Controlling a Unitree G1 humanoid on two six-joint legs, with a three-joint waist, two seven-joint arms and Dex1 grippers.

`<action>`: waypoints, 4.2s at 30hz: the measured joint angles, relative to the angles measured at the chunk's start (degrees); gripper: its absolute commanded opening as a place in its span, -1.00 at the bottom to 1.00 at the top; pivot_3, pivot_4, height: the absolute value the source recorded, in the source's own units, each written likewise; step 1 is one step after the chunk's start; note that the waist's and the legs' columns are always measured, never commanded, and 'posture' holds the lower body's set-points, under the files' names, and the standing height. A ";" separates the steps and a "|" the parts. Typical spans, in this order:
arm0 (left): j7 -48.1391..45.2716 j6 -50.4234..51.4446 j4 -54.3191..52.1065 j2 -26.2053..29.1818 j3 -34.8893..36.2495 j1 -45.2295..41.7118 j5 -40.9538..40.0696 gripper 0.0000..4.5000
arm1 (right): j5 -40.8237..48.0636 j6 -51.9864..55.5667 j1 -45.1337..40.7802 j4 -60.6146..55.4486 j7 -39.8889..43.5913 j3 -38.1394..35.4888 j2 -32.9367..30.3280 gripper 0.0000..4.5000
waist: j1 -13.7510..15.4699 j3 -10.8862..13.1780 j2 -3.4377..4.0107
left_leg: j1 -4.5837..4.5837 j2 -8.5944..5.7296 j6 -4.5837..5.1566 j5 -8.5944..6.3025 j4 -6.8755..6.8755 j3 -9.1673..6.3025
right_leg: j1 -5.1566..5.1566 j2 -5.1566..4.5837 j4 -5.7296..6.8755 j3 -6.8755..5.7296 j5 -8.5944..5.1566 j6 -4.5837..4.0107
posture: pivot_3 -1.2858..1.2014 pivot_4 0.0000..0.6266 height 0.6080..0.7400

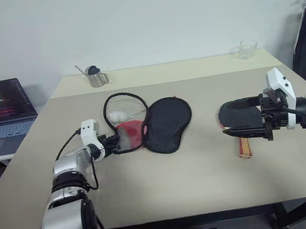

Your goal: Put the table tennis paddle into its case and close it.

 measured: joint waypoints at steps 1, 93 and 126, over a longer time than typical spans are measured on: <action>1.02 0.64 -2.07 -1.26 0.03 0.77 -0.36 -0.99 | 0.00 -0.06 0.25 -0.02 -0.07 0.00 0.01 1.00 | 0.06 0.00 0.00 | 0.00 0.00 0.00 0.00 0.00 0.00 | 0.01 0.00 -0.01 0.00 0.00 0.00 | 0.03 -0.52 1.00; -34.52 6.08 -44.25 17.64 -9.86 11.20 -18.83 0.23 | -21.22 45.56 -3.19 3.26 -57.04 -10.95 35.72 0.92 | -0.68 0.07 -0.13 | -0.10 0.10 0.03 -0.03 -0.93 0.04 | -0.19 0.14 -0.84 0.05 -0.01 -0.09 | 0.03 -0.52 1.00; -32.76 6.69 -46.66 19.38 -9.22 12.85 -18.37 0.24 | -29.75 39.58 -24.51 11.48 -67.63 -13.53 48.05 -0.54 | -1.38 -0.20 -0.56 | -0.54 0.16 0.07 0.00 -1.05 0.12 | -0.94 0.18 -0.79 0.28 0.16 -0.10 | 0.03 -0.52 1.00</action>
